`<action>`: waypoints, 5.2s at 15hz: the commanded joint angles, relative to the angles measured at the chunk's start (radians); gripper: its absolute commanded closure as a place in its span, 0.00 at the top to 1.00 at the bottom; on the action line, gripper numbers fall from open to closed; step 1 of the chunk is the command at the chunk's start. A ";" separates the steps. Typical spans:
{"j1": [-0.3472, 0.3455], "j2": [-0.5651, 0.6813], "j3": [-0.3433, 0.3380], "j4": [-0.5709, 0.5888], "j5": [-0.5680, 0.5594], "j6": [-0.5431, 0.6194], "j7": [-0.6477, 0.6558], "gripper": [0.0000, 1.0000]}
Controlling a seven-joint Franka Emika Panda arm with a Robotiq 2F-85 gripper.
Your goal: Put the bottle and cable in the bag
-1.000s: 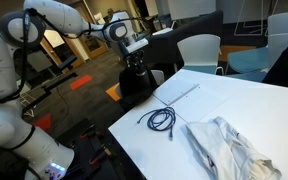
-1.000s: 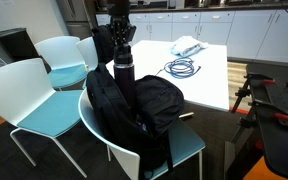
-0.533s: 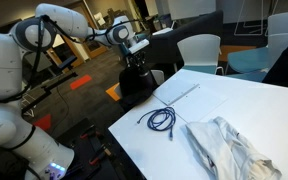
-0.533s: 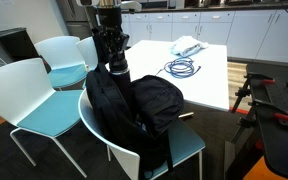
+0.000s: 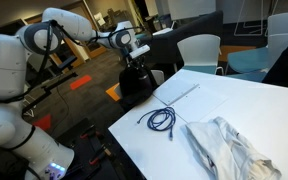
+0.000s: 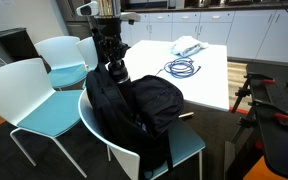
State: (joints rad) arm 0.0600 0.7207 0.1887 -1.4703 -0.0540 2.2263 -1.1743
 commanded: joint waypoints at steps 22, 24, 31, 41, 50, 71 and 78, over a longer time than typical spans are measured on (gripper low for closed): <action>-0.068 -0.332 0.064 -0.385 0.068 0.222 0.030 1.00; -0.071 -0.416 0.046 -0.432 0.089 0.196 0.041 1.00; -0.119 -0.525 -0.047 -0.451 0.219 0.105 0.054 1.00; -0.220 -0.468 -0.195 -0.417 0.237 -0.020 0.069 1.00; -0.211 -0.348 -0.229 -0.442 0.145 0.037 0.269 1.00; -0.264 -0.163 -0.275 -0.571 -0.173 0.430 0.487 1.00; -0.281 -0.135 -0.270 -0.573 -0.167 0.454 0.479 1.00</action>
State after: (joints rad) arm -0.2114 0.5875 -0.0800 -2.0275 -0.1954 2.6712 -0.7208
